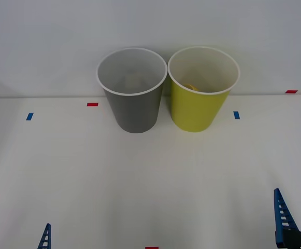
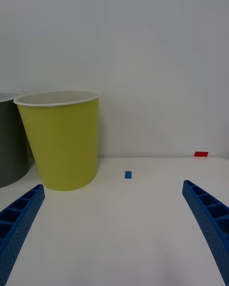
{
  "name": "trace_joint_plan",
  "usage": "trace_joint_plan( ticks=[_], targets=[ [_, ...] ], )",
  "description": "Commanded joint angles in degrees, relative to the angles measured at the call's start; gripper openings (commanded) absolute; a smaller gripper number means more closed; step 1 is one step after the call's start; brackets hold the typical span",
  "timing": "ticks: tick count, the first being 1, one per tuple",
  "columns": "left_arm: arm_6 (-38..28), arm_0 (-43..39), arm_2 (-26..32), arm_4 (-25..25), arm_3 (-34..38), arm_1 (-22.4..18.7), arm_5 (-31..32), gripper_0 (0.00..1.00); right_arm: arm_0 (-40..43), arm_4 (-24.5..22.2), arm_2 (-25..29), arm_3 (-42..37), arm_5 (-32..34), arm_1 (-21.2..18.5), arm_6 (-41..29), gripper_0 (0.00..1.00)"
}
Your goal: Put cans in the gray bin and PET bottles in the light green bin.
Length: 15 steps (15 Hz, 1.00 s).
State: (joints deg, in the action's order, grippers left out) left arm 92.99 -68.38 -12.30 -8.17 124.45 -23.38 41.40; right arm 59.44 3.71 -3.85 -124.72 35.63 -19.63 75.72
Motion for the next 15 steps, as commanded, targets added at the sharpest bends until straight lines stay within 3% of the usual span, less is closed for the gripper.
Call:
trace_joint_plan(
  ticks=[1, 15],
  targets=[
    [0.0, 0.0, 0.0, 0.0, 0.0, 0.0, 0.0, 1.0, 2.3, 0.3, -0.5, 0.0, 0.3, -0.4, -0.5, 1.0],
    [0.0, 0.0, 0.0, 0.0, 0.0, 0.0, 0.0, 1.0, 3.6, 0.4, -1.3, -0.1, 0.3, -0.4, -0.7, 1.0]
  ],
)
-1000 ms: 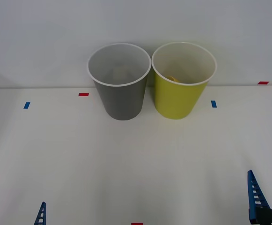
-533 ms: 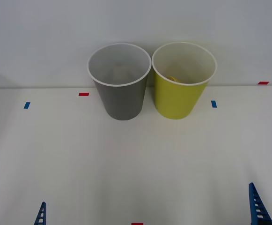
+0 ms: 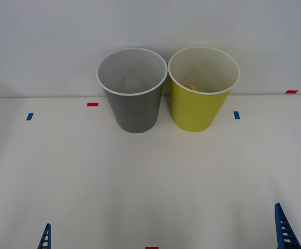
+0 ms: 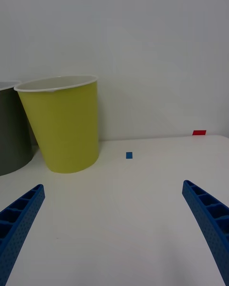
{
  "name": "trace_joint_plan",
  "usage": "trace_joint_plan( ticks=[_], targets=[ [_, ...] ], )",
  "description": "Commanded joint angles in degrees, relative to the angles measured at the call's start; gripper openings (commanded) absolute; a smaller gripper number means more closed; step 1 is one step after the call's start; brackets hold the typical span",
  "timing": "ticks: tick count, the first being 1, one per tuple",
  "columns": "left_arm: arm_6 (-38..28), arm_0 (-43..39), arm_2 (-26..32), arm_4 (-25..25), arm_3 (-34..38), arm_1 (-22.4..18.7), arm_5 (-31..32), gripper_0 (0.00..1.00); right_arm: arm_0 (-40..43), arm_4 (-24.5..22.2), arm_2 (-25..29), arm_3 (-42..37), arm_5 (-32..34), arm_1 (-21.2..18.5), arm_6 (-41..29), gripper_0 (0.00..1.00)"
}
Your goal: Put cans in the gray bin and PET bottles in the light green bin.
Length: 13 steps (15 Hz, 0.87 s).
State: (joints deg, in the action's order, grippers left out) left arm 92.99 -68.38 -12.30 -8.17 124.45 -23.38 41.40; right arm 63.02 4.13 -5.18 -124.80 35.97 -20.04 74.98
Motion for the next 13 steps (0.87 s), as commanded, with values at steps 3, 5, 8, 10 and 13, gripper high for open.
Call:
trace_joint_plan(
  ticks=[3, 5, 8, 10, 13],
  targets=[
    [0.0, 0.0, 0.0, 0.0, 0.0, 0.0, 0.0, 1.0, 0.0, 0.0, 0.0, 0.0, 0.0, 0.0, 0.0, 1.0],
    [0.0, 0.0, 0.0, 0.0, 0.0, 0.0, 0.0, 1.0, 0.0, 0.0, 0.0, 0.0, 0.0, 0.0, 0.0, 1.0],
    [0.0, 0.0, 0.0, 0.0, 0.0, 0.0, 0.0, 1.0, 0.0, 0.0, 0.0, 0.0, 0.0, 0.0, 0.0, 1.0],
    [0.0, 0.0, 0.0, 0.0, 0.0, 0.0, 0.0, 1.0, 0.0, 0.0, 0.0, 0.0, 0.0, 0.0, 0.0, 1.0],
    [0.0, 0.0, 0.0, 0.0, 0.0, 0.0, 0.0, 1.0, 0.0, 0.0, 0.0, 0.0, 0.0, 0.0, 0.0, 1.0]
  ],
)
